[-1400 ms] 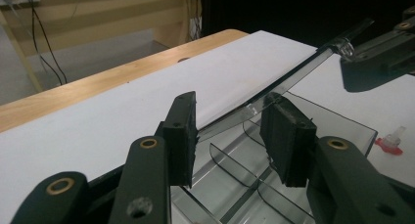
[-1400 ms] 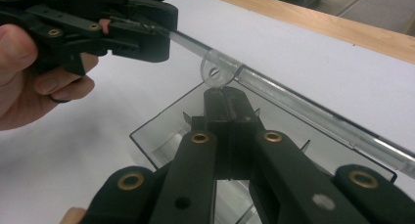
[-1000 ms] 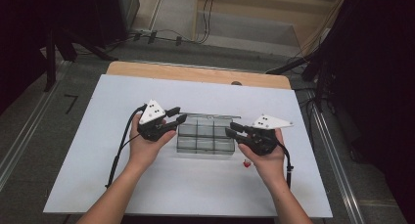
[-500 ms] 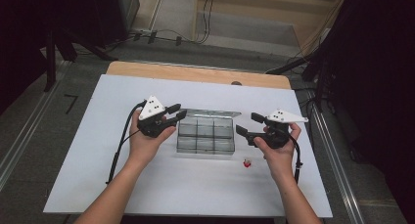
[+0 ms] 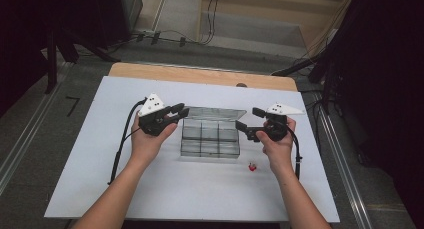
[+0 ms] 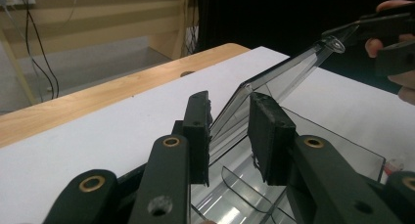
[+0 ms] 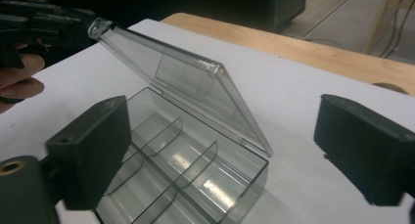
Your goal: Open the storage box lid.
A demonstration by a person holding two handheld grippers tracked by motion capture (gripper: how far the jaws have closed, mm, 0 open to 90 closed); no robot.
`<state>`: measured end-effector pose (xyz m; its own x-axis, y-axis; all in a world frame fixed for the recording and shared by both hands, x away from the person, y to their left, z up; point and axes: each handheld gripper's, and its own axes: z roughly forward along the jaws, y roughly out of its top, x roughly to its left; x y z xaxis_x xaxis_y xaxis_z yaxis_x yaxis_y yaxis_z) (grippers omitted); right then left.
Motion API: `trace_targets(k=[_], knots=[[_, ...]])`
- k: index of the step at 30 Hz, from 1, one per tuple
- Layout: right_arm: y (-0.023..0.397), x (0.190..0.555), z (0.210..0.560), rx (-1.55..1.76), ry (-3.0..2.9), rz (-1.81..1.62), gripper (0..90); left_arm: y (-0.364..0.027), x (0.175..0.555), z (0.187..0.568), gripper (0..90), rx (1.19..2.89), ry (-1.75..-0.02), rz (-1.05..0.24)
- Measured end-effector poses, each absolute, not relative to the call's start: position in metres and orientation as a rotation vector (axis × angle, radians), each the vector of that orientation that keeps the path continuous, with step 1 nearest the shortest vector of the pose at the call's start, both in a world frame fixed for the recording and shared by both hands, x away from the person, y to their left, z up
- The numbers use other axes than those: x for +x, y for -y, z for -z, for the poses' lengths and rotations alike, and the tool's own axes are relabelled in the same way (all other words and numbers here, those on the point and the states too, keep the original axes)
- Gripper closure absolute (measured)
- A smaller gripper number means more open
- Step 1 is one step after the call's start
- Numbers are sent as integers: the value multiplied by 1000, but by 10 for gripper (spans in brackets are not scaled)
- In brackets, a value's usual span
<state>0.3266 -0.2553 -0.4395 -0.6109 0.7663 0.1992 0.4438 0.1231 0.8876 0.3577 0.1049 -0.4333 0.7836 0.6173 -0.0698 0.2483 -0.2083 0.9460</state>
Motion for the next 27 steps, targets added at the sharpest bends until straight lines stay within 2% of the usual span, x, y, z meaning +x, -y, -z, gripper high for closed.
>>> trace_targets(k=[2,3,4,6,8,16,27], knots=[[253,331,439,1191,-2083,-1490,255,-105,361,433,693,1792,-671,-378],[253,331,439,1191,-2083,-1490,255,-105,361,433,694,1792,-671,-378],[251,333,437,1197,-2072,-1480,339,-105,363,432,695,1792,-671,-374],[250,334,437,1190,-2065,-1478,362,-105,364,432,696,1791,-672,-371],[248,335,436,1153,-2034,-1450,520,-105,367,434,697,1782,-681,-365],[248,343,440,1131,-2033,-1463,643,-103,378,446,698,1812,-707,-350],[248,350,441,1151,-2032,-1465,675,-97,389,460,695,1832,-729,-350]])
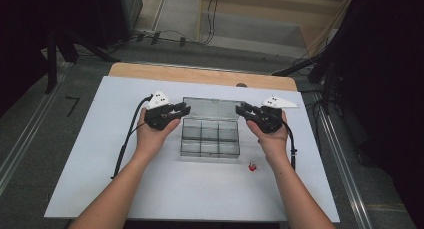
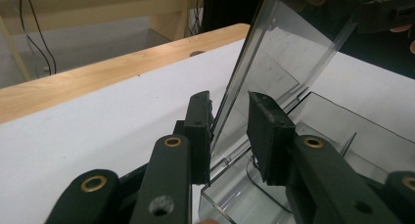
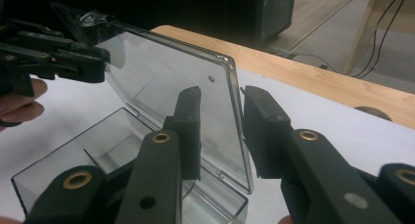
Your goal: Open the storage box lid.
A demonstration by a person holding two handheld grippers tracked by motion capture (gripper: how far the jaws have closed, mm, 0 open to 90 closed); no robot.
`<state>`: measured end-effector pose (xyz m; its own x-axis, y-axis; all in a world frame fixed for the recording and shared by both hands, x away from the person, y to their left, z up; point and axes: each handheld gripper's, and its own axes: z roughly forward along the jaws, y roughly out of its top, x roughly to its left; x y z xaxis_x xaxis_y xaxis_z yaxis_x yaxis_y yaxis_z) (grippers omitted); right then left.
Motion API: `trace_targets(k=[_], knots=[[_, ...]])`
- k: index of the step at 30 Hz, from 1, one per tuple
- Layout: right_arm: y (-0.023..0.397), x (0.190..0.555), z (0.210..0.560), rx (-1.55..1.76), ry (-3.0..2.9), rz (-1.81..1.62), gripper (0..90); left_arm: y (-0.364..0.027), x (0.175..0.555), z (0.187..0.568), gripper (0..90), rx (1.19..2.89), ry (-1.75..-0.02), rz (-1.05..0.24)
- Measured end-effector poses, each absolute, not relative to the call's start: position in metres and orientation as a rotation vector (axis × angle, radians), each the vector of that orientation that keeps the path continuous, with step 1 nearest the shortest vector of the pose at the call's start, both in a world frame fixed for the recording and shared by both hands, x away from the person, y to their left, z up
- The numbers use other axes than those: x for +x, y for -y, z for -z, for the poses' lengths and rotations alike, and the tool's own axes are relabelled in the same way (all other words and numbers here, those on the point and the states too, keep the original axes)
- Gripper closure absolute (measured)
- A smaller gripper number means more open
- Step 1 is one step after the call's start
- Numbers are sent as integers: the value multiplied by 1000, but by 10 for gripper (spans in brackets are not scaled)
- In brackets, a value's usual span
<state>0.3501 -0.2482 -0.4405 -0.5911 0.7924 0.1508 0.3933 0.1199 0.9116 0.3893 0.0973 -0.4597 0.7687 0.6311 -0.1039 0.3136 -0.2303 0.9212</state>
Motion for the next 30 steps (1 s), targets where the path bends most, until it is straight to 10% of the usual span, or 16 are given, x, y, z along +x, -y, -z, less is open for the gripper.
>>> trace_targets(k=[30], knots=[[248,379,463,1251,-2048,-1456,676,-103,408,476,803,1809,-758,-304]])
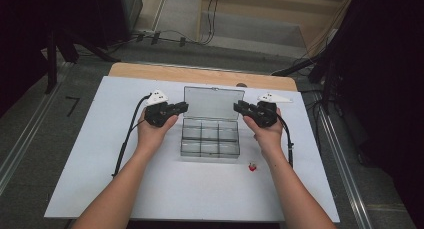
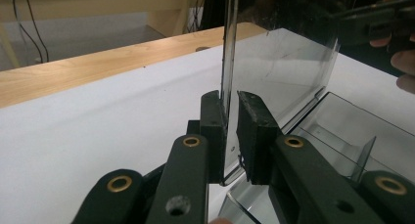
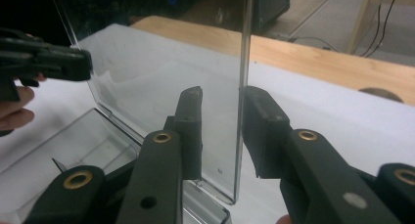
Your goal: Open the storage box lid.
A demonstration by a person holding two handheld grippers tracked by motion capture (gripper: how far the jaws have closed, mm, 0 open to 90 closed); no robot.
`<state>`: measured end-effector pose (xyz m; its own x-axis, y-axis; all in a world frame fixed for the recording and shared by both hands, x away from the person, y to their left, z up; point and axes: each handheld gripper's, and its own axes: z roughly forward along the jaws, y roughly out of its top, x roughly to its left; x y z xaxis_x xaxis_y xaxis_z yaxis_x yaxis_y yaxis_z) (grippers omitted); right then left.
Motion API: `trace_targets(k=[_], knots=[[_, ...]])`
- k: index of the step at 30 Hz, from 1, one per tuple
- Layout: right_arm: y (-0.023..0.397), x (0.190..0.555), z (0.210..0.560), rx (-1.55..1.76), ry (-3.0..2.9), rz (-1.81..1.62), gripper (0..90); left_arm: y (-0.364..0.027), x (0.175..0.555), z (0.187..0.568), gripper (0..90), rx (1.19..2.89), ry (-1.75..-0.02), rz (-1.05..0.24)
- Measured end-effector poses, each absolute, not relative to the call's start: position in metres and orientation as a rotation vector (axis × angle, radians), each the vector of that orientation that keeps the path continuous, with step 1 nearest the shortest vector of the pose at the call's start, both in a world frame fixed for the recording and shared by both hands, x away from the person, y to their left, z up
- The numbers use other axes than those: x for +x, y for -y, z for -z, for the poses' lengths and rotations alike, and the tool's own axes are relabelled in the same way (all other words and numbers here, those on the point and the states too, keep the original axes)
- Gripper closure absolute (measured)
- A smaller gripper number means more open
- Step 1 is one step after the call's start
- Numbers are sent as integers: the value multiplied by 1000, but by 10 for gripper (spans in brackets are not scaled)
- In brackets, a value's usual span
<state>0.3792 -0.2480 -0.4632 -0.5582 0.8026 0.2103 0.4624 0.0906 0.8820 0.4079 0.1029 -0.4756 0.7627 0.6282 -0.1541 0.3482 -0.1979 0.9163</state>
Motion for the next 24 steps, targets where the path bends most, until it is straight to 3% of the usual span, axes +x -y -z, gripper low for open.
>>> trace_targets(k=[11,24], knots=[[252,381,486,1309,-2062,-1463,759,-105,415,478,821,1800,-805,-254],[251,386,489,1380,-2039,-1474,768,-101,418,486,778,1803,-867,-221]])
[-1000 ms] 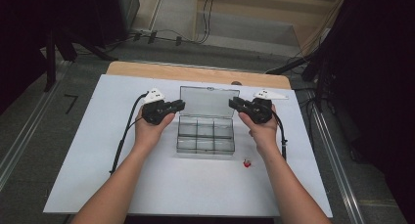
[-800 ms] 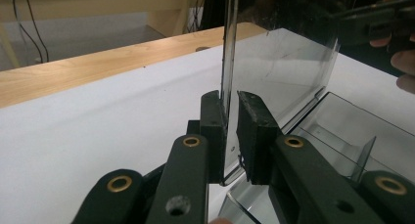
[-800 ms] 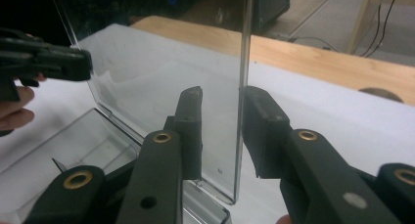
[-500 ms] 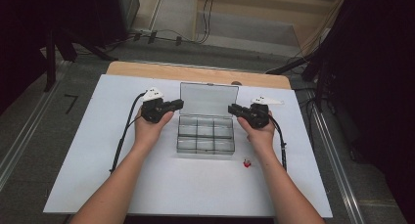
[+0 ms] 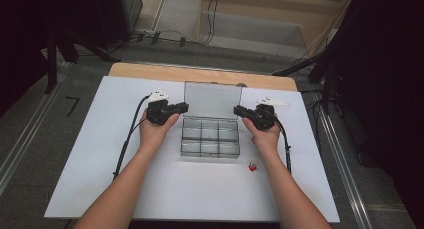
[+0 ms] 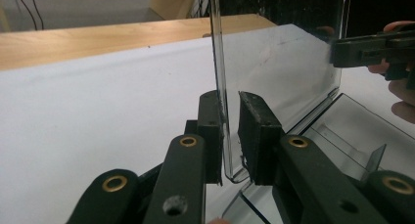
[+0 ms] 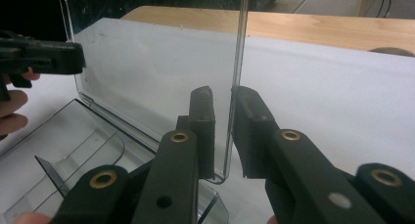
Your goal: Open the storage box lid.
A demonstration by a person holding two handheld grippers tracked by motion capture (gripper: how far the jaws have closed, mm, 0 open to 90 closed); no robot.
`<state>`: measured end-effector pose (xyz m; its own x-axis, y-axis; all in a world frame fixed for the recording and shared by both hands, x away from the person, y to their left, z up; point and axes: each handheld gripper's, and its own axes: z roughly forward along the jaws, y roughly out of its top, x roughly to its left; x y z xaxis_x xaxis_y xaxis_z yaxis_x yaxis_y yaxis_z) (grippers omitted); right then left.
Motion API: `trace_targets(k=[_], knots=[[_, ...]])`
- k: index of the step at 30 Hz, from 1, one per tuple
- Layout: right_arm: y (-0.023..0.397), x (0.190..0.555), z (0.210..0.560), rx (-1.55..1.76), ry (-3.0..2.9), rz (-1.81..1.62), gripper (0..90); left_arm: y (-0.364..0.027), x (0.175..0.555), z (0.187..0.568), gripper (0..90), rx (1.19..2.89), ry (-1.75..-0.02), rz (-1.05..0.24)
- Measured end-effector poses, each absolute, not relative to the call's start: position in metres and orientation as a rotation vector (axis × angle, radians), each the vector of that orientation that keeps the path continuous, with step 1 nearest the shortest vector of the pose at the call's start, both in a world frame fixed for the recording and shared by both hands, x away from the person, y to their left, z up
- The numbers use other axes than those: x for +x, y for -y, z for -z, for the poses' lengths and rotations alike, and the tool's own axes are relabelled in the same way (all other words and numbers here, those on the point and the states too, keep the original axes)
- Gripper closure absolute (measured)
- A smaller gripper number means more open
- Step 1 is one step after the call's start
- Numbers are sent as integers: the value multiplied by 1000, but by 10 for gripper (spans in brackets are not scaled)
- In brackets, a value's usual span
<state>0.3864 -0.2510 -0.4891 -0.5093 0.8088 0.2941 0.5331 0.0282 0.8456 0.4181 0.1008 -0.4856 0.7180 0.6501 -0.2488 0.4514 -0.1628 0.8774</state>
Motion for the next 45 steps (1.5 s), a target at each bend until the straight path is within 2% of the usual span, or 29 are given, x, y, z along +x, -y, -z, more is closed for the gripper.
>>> trace_targets(k=[17,24,45], knots=[[248,390,488,1437,-2050,-1417,744,-95,421,486,747,1818,-937,-200],[245,391,489,1434,-2063,-1375,708,-92,421,486,725,1833,-960,-213],[246,396,495,1516,-2074,-1398,673,-91,429,488,672,1849,-1013,-148]])
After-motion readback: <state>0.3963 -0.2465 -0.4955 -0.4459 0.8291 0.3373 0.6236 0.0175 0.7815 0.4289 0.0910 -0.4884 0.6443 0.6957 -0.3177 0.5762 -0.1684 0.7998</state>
